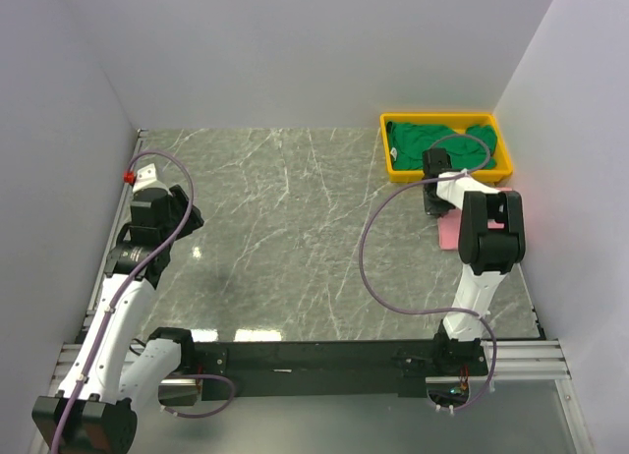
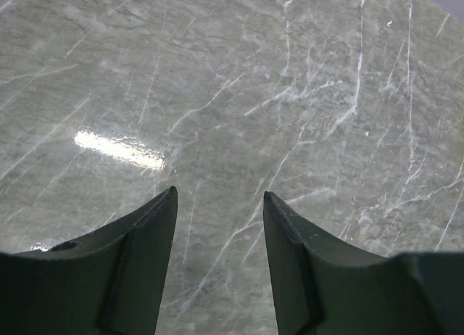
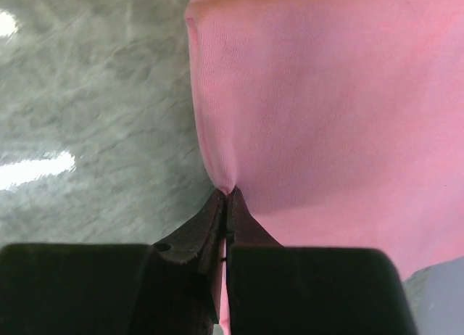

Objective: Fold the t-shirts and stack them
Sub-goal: Neatly place the folded tshirt to the corner, then reset both grippers

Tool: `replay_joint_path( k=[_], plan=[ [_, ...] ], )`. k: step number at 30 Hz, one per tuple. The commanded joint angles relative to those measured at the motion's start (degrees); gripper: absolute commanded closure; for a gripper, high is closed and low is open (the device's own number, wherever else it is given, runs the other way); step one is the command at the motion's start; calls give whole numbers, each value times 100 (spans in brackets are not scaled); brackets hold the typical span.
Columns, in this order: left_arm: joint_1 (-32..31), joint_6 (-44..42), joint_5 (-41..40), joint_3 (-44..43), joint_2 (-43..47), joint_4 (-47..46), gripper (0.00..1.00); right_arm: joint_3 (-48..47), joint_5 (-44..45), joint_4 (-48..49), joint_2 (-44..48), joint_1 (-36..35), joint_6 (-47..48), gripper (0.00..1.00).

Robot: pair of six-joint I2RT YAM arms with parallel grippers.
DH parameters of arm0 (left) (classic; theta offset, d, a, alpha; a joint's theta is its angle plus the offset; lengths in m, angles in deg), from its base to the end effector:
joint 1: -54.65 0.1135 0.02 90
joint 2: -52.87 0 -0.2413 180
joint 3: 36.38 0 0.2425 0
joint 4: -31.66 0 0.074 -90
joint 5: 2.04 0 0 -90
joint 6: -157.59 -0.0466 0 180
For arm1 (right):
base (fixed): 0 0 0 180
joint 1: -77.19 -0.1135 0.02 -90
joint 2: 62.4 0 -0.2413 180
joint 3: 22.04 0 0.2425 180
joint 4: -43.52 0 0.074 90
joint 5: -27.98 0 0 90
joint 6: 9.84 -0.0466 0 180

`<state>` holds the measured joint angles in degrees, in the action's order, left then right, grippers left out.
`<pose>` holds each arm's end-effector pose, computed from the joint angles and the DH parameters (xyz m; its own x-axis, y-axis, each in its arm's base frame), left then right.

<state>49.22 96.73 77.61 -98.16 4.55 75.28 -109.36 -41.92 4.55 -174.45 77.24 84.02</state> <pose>0.1989 -0.0105 0.2900 -0.4069 -0.4425 -0.7991 -0.2973 0.8914 -0.3422 0.3830 -0.0163 0.1301 -0.9048 -0.0624 -0.4213 0.0924 0.9369 -0.3372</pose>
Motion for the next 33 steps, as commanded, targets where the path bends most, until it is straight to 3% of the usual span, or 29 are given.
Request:
replay_joint_path(
  k=[1,8,9,10,12,16,23,28,31,33],
  plan=[
    [25,-93,42,35,120,-214,44,101,-146,-233,324,-146,80,100],
    [25,-93,59,44,156,-223,44,136,-164,-339,394,-225,45,97],
    [25,-93,59,35,156,-223,44,110,-164,-365,394,-234,19,94],
    [25,-93,59,44,156,-223,44,92,-147,-383,412,-225,10,81],
    [25,-93,42,44,156,-232,44,5,-129,-409,490,-243,-60,67],
    [16,-76,7,35,156,-205,43,-241,161,-488,877,-304,-541,56],
    [16,3,51,18,261,-214,43,-821,329,-1313,2701,-331,-2053,48],
    [16,100,-221,-351,252,84,42,-770,21,-1596,4294,-322,-2512,43],
    [25,161,-318,-666,375,383,41,-411,-242,-1500,5463,-322,-2653,37],
    [25,162,-397,-947,515,593,38,-147,-444,-1255,6377,-322,-2750,27]
  ],
)
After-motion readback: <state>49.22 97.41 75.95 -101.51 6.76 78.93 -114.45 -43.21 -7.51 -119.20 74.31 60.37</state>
